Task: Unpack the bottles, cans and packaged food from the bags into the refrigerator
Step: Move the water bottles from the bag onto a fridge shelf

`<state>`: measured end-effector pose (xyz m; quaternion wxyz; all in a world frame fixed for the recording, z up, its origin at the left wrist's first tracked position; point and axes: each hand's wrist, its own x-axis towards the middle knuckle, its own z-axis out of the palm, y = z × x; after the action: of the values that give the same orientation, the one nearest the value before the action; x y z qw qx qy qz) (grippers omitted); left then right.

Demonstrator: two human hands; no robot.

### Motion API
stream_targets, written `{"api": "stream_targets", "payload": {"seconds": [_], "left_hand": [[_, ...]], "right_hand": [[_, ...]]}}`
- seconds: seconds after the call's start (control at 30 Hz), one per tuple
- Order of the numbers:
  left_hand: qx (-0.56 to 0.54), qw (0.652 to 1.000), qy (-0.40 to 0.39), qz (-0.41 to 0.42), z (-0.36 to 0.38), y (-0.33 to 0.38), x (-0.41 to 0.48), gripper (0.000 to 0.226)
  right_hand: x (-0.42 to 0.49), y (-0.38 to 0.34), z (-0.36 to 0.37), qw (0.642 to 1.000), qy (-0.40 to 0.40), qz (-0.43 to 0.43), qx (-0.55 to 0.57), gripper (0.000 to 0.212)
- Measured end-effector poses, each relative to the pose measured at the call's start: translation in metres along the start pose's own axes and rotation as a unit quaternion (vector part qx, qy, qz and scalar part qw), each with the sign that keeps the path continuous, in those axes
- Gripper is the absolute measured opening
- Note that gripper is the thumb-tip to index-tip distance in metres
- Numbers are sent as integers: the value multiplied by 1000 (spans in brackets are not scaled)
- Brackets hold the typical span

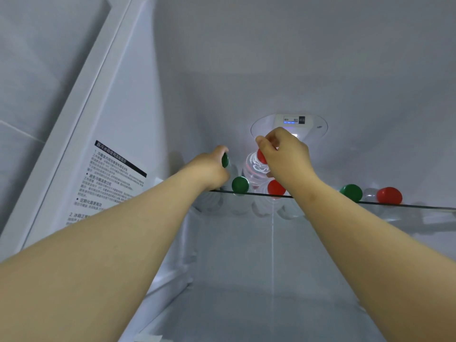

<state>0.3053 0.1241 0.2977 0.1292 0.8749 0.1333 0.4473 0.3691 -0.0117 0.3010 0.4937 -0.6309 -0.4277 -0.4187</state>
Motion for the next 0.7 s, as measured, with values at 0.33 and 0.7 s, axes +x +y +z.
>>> {"api": "stream_targets", "payload": {"seconds": [0.33,0.7], "left_hand": [[-12,999,34,-1,2,-1,-1,63],[12,998,65,21,2,-1,-5,44]], "right_hand": [[7,3,7,991,-29,-34,-124,11],[-2,-7,5,946,-84,-2,-313,45]]}}
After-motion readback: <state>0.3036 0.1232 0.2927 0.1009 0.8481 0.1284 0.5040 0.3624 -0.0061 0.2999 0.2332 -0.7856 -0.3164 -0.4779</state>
